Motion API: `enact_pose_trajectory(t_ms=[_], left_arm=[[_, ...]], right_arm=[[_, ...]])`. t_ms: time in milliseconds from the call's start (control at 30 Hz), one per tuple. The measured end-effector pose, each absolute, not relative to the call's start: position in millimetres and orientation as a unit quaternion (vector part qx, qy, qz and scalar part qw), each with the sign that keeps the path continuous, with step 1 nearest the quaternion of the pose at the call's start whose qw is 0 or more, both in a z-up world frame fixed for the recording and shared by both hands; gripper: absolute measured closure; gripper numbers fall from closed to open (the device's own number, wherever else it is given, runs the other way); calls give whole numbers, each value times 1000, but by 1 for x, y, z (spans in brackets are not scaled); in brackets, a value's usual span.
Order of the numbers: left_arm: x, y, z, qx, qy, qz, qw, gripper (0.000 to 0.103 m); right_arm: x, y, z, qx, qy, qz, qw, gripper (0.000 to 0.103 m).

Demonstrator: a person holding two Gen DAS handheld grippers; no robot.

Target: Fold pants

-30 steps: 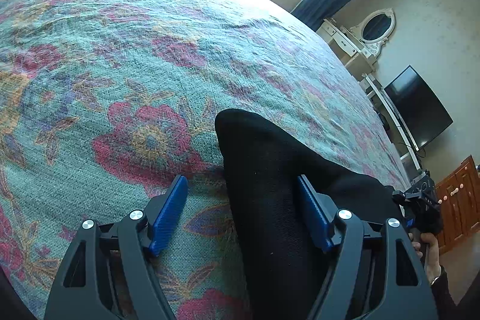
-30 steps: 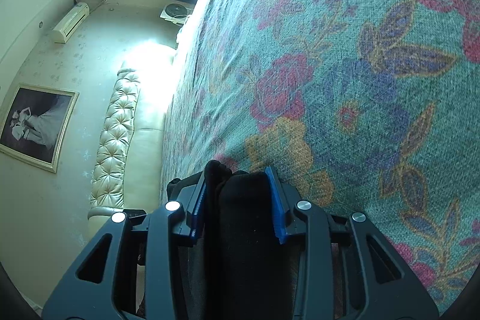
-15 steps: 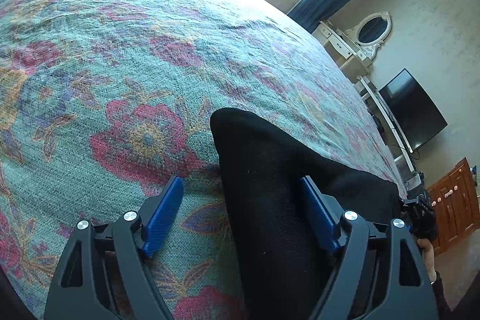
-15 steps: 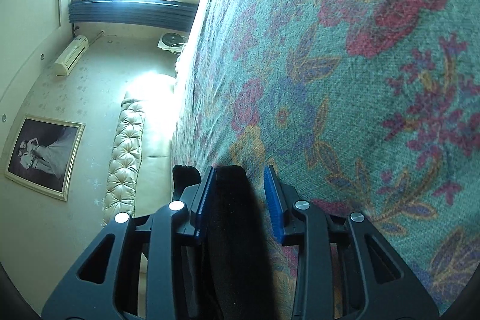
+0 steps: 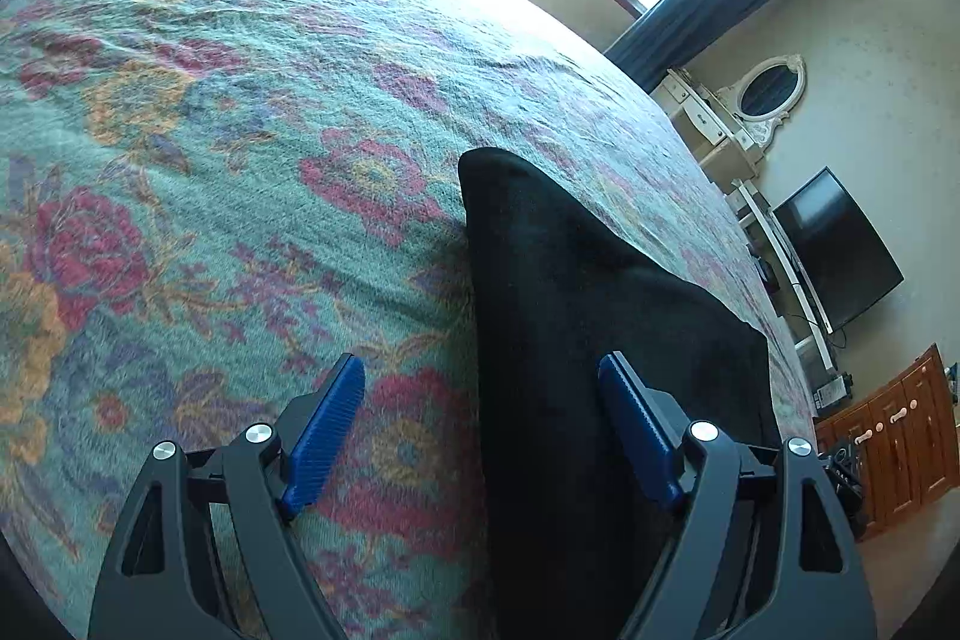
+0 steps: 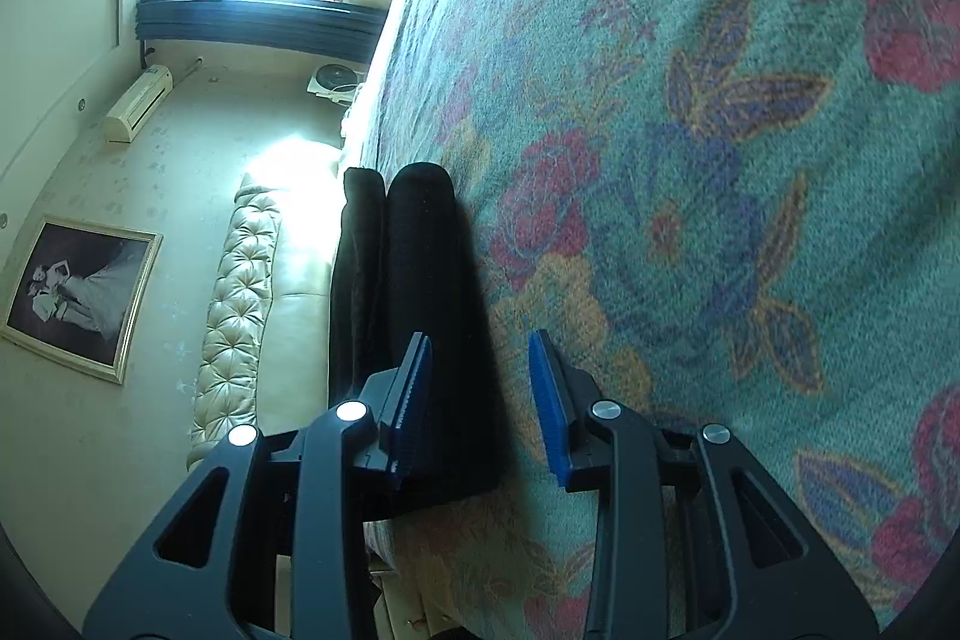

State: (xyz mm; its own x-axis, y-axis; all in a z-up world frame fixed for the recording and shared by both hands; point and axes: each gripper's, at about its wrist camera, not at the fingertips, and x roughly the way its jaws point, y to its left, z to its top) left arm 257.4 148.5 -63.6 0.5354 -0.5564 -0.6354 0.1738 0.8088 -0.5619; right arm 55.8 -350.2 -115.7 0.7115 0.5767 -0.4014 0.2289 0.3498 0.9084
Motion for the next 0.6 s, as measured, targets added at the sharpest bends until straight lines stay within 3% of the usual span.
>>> enact_pose_trajectory(t_ms=[400,533,600], left_arm=[[137,161,-50,-195,434,-184,860,24],[108,140,-40,-159,434,-187,867,24],[99,128,-34,-148,430,-190,870,24]], right_arm=[[-21,-322,-115,579,351,111,728,68],[-41,-304,-119,605,339,139,707,37],[-48,-296,-114,592,346,136,715,34]])
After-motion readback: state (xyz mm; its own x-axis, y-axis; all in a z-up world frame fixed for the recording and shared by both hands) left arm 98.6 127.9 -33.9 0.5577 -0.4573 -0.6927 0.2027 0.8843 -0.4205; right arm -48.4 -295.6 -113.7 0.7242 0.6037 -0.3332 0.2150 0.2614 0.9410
